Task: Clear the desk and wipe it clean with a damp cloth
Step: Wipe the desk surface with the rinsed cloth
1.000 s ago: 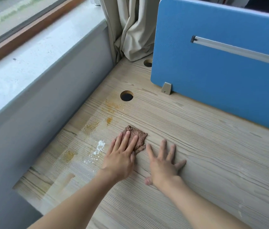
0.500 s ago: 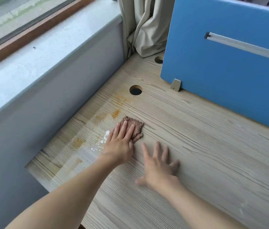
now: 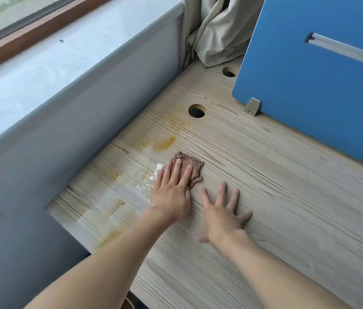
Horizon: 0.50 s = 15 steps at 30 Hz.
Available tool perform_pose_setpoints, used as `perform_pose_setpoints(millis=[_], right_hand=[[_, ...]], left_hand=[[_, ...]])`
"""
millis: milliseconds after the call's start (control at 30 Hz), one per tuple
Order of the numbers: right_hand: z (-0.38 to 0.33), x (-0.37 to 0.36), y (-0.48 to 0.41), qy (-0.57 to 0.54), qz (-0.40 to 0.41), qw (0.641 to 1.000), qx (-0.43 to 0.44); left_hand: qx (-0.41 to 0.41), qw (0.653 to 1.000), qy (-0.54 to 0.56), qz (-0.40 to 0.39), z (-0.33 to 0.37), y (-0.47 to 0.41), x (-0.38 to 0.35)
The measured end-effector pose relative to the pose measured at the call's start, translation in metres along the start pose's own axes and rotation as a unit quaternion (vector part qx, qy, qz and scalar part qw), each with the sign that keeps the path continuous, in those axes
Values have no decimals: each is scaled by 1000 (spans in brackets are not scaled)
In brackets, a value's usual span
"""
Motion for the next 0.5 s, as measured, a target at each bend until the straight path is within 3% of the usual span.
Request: perform_pose_setpoints(millis=[167,367,500], right_hand=[[-1,1,0,5,3,1000,-5],[0,2,1,6,4,1000,-8],[0,4,1,-1,6,1000,-5]], left_hand=[[-45,998,-31,10,-10,29,-10],[2,1000,-11,21,-16,6,-4],[-18,1000,-6,4,-14,36,-13]])
Point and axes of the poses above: each hand's wrist, its own y-axis away from the middle knuckle, its own x-axis out of the back of the hand, z = x × y, the point moved 2 cm from there along -y, towards the middle knuckle, and after that the axes turned 14 degrees about x, right-handed, at the moved point
